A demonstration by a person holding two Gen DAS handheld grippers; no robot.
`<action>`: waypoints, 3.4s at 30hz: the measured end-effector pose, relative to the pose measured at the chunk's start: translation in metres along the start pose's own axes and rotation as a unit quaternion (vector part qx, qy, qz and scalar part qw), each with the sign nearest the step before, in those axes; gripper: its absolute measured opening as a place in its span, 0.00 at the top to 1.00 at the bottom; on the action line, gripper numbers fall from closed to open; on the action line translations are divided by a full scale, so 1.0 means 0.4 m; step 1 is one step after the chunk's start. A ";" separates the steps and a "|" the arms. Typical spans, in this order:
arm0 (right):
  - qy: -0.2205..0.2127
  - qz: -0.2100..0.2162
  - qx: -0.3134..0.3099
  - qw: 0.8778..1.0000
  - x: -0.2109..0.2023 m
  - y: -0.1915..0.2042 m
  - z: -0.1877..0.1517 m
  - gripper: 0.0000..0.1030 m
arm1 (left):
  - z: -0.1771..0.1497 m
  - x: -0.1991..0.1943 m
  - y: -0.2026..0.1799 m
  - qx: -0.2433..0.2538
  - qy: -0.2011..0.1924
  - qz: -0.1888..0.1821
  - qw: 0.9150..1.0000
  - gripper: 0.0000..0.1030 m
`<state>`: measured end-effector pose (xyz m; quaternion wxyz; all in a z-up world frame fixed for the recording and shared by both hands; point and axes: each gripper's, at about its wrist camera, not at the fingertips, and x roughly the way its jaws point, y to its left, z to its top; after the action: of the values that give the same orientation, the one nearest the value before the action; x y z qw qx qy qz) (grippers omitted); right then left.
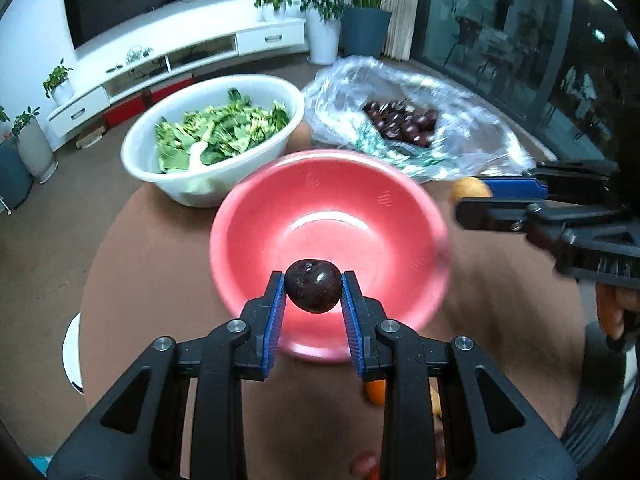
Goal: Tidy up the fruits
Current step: 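Carry both fruits over the red bowl and open both tools to drop them, then withdraw both open tools from the red bowl back to the fruit pile, then grasp a mandarin with the right tool while the left tool grasps a small brown fruit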
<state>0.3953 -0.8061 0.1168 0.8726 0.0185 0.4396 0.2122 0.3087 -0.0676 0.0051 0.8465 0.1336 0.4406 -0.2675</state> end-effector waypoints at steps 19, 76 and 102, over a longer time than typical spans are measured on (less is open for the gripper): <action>0.087 -0.056 -0.053 0.993 0.230 0.011 0.009 0.59 | -0.008 0.192 0.004 0.002 0.055 0.013 0.998 0.74; 0.062 0.001 -0.043 0.997 -0.064 0.249 -0.530 0.50 | -0.558 -0.206 -0.169 -0.068 -0.007 0.029 0.997 0.01; 0.057 0.029 0.036 0.997 -0.134 0.137 -0.546 0.58 | -0.514 -0.091 -0.191 -0.041 0.035 -0.049 0.997 0.70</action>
<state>0.1788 -0.8107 0.0356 0.8385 0.0507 0.4951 0.2219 0.1094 -0.0231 -0.0831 0.8210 0.0859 0.4867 -0.2857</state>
